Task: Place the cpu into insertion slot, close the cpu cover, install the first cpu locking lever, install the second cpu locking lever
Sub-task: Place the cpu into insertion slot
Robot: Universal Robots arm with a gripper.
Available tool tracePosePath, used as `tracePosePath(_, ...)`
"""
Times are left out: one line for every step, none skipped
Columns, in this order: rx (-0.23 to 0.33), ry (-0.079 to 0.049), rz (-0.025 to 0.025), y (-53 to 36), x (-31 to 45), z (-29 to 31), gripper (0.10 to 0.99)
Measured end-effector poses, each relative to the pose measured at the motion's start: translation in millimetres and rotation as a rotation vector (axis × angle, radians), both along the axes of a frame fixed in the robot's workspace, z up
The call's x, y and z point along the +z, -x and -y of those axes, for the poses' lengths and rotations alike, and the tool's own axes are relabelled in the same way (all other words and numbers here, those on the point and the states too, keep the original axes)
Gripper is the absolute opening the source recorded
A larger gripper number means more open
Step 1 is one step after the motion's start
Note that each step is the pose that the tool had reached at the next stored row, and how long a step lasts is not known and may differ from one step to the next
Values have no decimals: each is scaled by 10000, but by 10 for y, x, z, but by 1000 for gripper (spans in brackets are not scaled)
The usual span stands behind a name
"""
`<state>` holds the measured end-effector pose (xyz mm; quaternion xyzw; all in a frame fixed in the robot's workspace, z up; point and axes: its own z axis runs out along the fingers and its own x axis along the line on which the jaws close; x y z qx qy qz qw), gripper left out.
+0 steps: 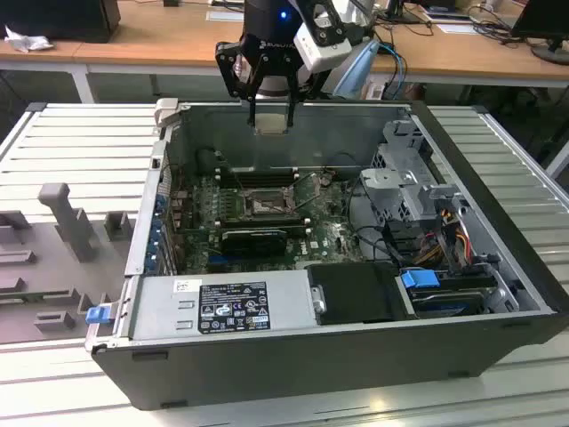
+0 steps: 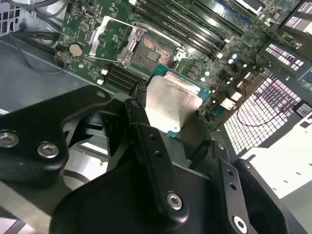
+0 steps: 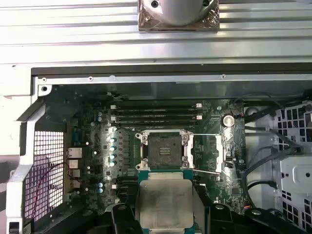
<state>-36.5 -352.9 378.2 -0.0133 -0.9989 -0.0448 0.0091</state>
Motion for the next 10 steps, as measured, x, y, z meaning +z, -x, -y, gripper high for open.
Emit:
tracePosePath(-204, 0, 0, 0, 0, 0, 529)
tracePosePath(-461, 0, 0, 0, 0, 0, 529)
tracePosePath(-604, 0, 0, 0, 0, 0, 529)
tracePosePath(-667, 0, 0, 0, 0, 0, 529)
tracePosePath(-730, 1, 0, 0, -1, 0, 529)
tracePosePath(-820, 1, 0, 0, -1, 0, 529)
tracePosePath(-922, 0, 0, 0, -1, 0, 529)
tracePosePath(-977, 0, 0, 0, -1, 0, 529)
tracePosePath(-1025, 0, 0, 0, -2, 0, 529)
tracePosePath(-1109, 0, 0, 0, -2, 0, 529)
